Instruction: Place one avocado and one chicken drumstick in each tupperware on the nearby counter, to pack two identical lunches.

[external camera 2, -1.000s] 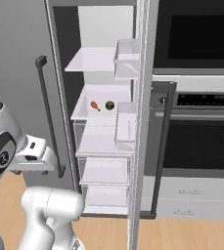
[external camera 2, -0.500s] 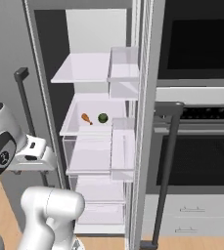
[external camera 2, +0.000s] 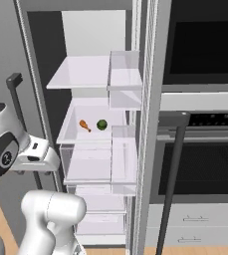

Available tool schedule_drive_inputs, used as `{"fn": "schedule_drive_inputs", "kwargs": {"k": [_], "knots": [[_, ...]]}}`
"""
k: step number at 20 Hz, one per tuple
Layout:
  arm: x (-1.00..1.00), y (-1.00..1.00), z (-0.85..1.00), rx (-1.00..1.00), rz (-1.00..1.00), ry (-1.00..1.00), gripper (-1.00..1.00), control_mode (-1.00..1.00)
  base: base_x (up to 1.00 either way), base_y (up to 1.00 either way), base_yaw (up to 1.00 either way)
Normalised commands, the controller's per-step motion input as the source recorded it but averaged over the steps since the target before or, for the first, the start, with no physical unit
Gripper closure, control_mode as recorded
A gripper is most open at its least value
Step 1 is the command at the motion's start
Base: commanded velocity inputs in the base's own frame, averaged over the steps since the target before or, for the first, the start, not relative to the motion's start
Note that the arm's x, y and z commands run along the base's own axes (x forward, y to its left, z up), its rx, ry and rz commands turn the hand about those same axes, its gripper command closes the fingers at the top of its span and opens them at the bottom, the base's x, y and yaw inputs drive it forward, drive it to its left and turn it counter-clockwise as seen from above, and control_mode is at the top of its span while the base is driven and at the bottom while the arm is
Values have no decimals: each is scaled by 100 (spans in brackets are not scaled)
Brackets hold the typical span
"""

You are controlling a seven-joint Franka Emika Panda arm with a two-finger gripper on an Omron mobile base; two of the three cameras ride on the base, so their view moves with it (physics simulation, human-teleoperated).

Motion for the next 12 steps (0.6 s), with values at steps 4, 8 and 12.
{"fn": "schedule_drive_inputs", "kwargs": {"k": [4, 8, 12], "knots": [[64, 0, -2, 0, -4, -10, -100, -100, 0, 0, 0], [76, -2, 0, 3, -4, -7, -100, -100, 0, 0, 0], [80, -23, 0, 10, 0, 2, -100, -100, 0, 0, 0]]}}
